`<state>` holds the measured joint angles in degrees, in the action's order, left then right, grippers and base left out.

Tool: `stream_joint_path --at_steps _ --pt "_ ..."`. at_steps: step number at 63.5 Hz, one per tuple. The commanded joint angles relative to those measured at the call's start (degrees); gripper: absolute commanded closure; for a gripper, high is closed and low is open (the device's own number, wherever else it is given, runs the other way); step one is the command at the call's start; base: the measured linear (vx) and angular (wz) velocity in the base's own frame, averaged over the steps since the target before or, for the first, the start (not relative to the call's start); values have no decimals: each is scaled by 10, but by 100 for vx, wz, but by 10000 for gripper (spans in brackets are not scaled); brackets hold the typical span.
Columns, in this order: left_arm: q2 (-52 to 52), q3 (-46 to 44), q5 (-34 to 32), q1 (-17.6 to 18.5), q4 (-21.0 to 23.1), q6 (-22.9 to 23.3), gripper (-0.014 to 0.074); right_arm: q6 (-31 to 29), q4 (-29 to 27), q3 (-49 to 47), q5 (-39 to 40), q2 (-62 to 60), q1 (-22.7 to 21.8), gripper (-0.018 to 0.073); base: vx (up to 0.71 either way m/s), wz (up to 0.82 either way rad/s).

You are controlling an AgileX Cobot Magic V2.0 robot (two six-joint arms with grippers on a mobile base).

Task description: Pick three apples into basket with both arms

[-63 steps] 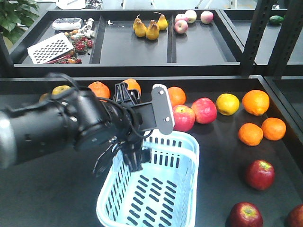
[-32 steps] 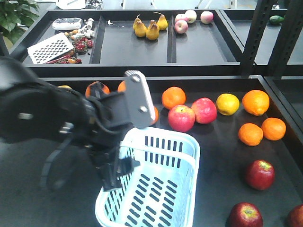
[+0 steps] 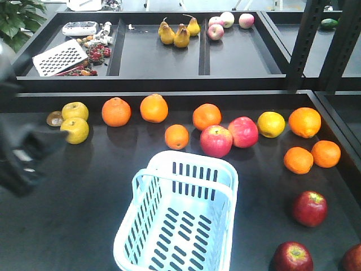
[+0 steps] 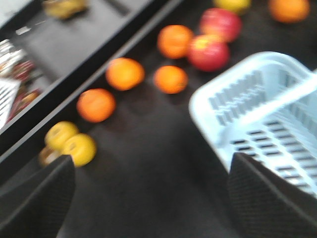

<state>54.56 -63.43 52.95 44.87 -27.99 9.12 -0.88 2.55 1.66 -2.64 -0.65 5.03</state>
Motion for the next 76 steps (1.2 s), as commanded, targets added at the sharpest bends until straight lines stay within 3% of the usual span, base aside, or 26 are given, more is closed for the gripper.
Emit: stream_joint_path --at_steps 1,5,13,55,66,71,76 --pt "-47 24 -25 1 -96 108 6 -6 2 8 44 -8 -4 568 0 0" --pt "-78 52 -23 1 -135 155 6 -6 2 8 44 -8 -4 568 0 0" --pt "-114 86 -9 1 -154 194 6 -6 2 8 44 -8 -4 568 0 0" --pt "-122 96 -15 1 -163 192 6 -6 2 8 45 -8 -4 568 0 0" --pt "-123 95 -45 1 -163 178 6 -6 2 8 45 -8 -4 568 0 0" --pt "-123 93 -56 -6 -160 177 6 -6 2 8 45 -8 -4 568 0 -1" --pt "-123 93 -75 -36 -141 161 6 -6 2 8 45 -8 -4 568 0 -1"
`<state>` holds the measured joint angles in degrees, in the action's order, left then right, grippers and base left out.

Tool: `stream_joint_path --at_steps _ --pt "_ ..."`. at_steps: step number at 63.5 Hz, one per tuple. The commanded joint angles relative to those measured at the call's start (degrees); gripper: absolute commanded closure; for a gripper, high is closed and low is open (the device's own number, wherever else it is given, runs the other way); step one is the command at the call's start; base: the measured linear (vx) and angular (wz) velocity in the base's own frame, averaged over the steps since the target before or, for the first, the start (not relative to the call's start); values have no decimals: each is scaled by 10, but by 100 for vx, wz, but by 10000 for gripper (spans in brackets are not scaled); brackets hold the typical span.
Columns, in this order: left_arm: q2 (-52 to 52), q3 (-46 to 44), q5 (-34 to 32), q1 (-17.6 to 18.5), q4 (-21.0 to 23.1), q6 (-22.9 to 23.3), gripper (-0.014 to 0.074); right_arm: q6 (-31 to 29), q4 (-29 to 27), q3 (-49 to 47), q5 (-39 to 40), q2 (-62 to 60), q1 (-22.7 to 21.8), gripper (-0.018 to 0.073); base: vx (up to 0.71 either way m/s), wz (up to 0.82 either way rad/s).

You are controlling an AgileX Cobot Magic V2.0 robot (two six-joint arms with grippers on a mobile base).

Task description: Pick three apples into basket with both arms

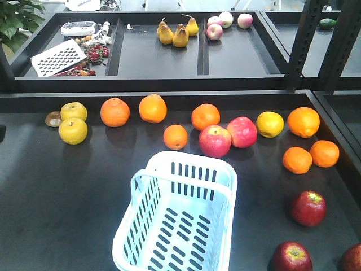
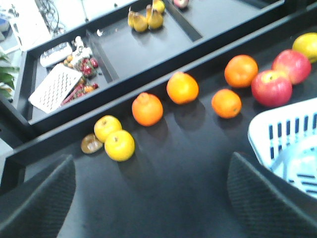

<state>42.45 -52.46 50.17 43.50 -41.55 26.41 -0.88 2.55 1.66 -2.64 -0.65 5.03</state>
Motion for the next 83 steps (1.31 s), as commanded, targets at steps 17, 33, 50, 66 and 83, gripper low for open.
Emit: stream_joint_path --at_steps 17,33,50,66,83 --pt "-1 -17 -125 -166 159 -154 6 -6 2 8 44 -8 -4 568 0 -1" --pt "-1 -17 -177 -271 337 -264 6 -6 2 8 44 -8 -4 568 0 0" --pt "-1 -17 -190 -344 421 -342 6 -6 2 8 44 -8 -4 568 0 0" --pt "-1 -14 -201 -386 398 -339 6 -6 2 8 44 -8 -4 568 0 0" --pt "-1 -14 -199 -385 373 -335 6 -6 2 8 44 -8 -4 568 0 0"
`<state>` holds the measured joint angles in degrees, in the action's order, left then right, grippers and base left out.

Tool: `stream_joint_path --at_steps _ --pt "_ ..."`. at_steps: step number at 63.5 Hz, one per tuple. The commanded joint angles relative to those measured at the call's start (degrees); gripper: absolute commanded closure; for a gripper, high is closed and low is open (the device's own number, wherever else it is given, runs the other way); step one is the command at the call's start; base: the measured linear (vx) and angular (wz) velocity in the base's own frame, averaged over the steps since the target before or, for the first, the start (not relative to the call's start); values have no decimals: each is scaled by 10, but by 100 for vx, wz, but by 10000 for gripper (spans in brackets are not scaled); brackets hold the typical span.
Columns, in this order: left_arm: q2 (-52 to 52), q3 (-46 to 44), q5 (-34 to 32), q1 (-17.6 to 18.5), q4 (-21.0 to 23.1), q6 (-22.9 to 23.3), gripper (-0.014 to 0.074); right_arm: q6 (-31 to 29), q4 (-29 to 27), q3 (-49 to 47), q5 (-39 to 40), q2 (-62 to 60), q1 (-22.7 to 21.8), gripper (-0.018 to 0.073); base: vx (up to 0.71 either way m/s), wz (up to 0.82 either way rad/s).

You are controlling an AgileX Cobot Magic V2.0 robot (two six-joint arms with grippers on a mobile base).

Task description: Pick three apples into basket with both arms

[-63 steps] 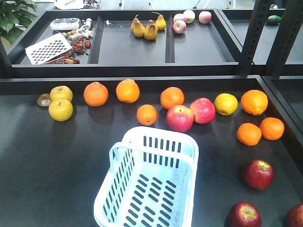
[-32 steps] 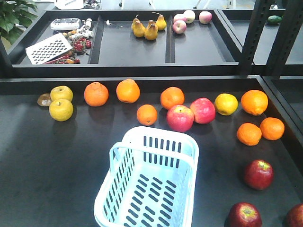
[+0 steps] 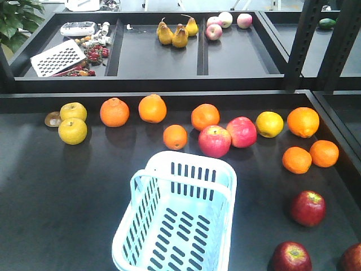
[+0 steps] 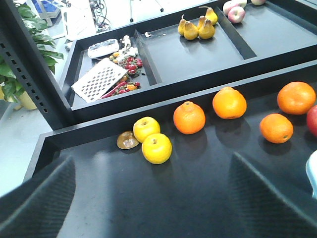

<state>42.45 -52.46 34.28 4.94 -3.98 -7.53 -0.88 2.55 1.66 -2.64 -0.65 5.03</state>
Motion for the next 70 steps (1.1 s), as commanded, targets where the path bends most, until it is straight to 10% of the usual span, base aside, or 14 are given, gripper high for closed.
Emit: stream_joint_path --at_steps 1,70 --pt "-1 -14 -37 0 -3 4 6 -6 2 8 44 -8 -4 568 0 0" --pt "-1 -14 -20 0 -3 4 6 26 -25 -5 67 -8 -4 568 0 0"
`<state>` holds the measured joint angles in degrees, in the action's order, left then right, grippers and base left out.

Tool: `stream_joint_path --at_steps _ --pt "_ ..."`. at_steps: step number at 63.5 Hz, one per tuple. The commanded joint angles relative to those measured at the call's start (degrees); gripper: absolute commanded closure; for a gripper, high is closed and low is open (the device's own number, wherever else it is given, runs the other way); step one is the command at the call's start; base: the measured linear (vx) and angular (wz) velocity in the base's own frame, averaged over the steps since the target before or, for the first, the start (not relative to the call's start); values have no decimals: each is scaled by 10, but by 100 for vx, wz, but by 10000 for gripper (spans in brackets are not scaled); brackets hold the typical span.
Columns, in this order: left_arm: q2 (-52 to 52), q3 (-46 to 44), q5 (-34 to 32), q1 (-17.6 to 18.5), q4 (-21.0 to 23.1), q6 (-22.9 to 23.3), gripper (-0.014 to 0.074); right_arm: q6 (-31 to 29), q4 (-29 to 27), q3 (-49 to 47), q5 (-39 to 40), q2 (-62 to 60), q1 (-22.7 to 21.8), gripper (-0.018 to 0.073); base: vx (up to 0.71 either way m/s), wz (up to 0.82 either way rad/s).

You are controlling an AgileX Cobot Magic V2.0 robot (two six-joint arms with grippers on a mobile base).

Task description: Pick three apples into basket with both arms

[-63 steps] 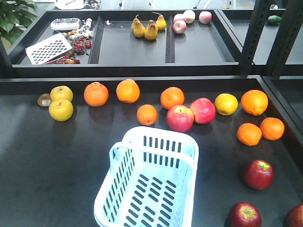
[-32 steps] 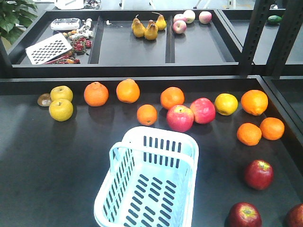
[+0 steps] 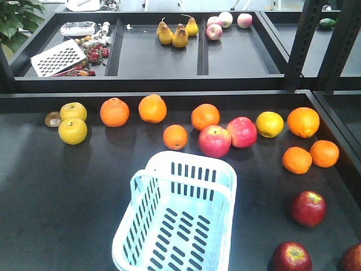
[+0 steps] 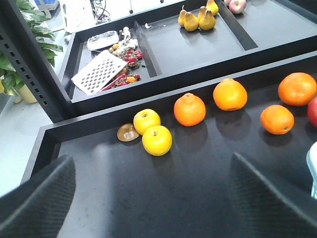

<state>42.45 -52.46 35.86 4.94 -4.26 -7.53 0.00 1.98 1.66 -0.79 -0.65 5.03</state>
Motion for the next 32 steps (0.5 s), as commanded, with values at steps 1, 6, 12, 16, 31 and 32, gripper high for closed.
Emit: stream_joint_path --at_steps 1,6,12,16,31,32 --pt "-1 -14 -36 0 0 4 6 20 -23 -9 48 -7 -4 568 0 0" --pt "-1 -14 -36 0 0 4 6 21 -42 -30 45 2 -4 568 0 0" --pt "-1 -14 -36 0 0 4 6 21 -52 -76 8 34 -4 568 0 0" --pt "-1 -14 -36 0 0 4 6 17 -51 -115 -31 65 -4 568 0 0" --pt "-1 -14 -36 0 0 4 6 12 -46 -280 -260 232 -4 568 0 0" --pt "-1 -14 -36 0 0 4 6 12 -46 -287 -271 241 -4 568 0 0"
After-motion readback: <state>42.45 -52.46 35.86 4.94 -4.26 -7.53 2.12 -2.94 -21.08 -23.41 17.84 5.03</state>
